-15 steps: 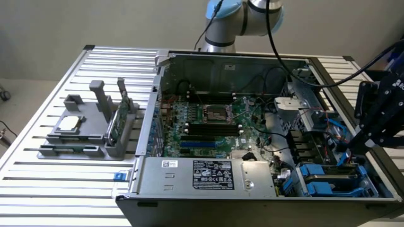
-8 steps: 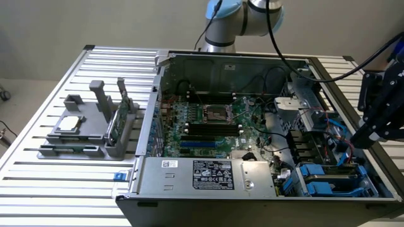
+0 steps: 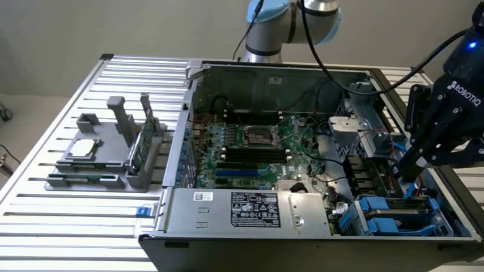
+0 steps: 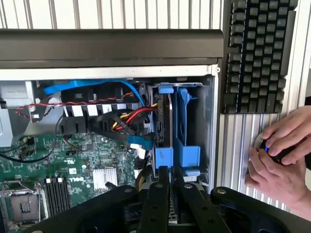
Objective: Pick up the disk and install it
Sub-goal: 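Insert the first disk wire, then insert the second disk wire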
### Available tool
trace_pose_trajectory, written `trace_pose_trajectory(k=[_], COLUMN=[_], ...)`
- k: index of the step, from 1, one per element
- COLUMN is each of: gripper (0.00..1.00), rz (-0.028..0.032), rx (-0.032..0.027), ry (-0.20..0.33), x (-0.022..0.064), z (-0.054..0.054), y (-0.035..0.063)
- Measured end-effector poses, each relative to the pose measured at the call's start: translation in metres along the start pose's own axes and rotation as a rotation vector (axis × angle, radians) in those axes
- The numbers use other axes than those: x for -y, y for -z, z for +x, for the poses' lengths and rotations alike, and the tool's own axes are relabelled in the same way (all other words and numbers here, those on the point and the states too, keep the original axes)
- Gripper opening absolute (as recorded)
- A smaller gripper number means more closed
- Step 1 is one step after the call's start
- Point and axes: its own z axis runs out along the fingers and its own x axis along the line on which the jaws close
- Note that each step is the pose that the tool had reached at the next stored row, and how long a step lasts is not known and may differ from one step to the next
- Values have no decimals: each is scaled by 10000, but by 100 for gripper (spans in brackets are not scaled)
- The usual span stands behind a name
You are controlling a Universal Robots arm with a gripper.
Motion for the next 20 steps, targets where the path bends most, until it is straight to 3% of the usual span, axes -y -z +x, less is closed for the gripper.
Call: trace_pose_trajectory(k=[2,4,5,20], gripper=[16,16,16,16], rz=[-52,-130,-155,-165], rx=[-35,-145,-172,-170], ry=[-5,2,6,12], x=[71,113,120,122], z=[-3,-4,-4,2], y=[-9,-19,-23,-22])
